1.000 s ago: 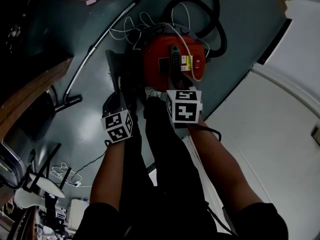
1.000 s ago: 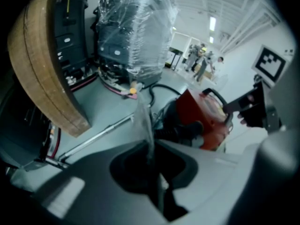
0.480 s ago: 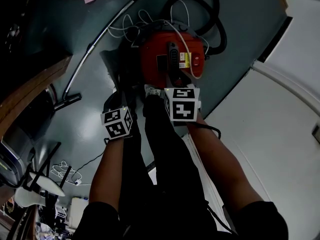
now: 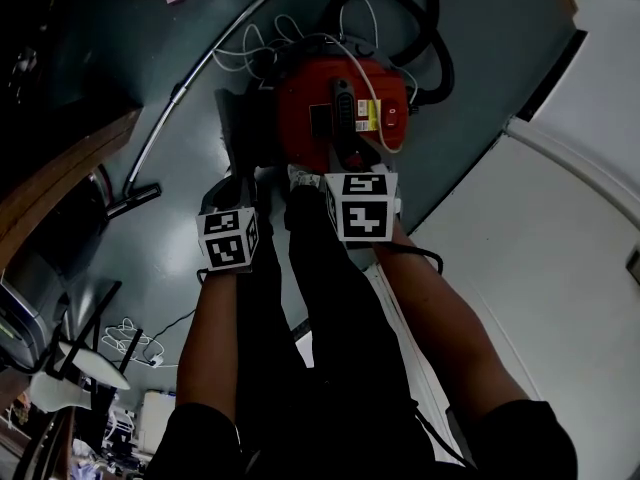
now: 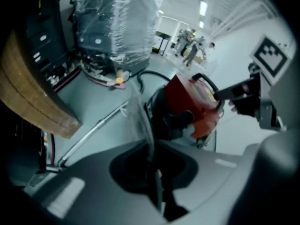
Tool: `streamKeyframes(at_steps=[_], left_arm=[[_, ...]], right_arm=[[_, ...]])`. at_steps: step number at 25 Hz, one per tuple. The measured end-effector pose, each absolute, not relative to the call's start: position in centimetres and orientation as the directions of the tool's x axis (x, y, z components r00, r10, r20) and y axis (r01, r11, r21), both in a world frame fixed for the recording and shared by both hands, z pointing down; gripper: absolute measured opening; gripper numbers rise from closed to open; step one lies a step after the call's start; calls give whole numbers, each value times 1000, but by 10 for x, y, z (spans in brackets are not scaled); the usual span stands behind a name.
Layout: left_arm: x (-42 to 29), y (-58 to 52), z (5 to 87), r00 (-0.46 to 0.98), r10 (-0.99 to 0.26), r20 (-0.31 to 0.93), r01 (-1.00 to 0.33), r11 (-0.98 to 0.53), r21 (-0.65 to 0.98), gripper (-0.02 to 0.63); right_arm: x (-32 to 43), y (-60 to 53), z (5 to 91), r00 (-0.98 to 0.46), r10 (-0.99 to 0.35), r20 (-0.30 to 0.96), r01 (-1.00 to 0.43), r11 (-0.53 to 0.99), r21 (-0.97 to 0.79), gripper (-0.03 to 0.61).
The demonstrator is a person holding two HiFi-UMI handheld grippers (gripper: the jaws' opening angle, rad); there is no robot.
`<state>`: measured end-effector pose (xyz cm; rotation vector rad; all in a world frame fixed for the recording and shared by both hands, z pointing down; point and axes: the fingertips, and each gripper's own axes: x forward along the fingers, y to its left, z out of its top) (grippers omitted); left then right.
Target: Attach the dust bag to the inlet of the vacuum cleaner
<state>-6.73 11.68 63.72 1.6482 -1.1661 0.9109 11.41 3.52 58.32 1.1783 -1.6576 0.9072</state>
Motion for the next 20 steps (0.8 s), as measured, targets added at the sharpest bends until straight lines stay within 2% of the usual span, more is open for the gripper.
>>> streamKeyframes(at_steps=[2,7,8,11,12,16,17,20], left_arm=[[-67,116,638,302,-291,908,-953,-118,279,26],[-61,116,638,260,-273,926,-944,-276,184,26],[-61,116,638,264,-269,926,-946,-261,194,26],[-63,113,640,332,-268,904,-943,-70,326,29],[-62,113,640,342,-267,901,-938,-50,342,29],[-57,113,639,287,-251,924,-947,-222,234,28],[-57,113,640,295,-249,922,-947,-203,248,28],[-58,112,641,355,-251,900,-931,-14,364,32]], right_arm=[[115,35,584,-157,-316,936,-958,280,-66,149],[113,36,583,-163,-324,932,-958,280,-70,149],[113,37,583,-165,-325,931,-957,282,-71,150],[114,36,583,-168,-330,929,-957,281,-74,150],[114,36,583,-170,-333,928,-957,279,-75,150],[114,36,583,-170,-341,925,-956,283,-71,152],[114,35,583,-170,-342,924,-956,284,-71,152],[112,35,583,-174,-345,922,-955,288,-72,153]])
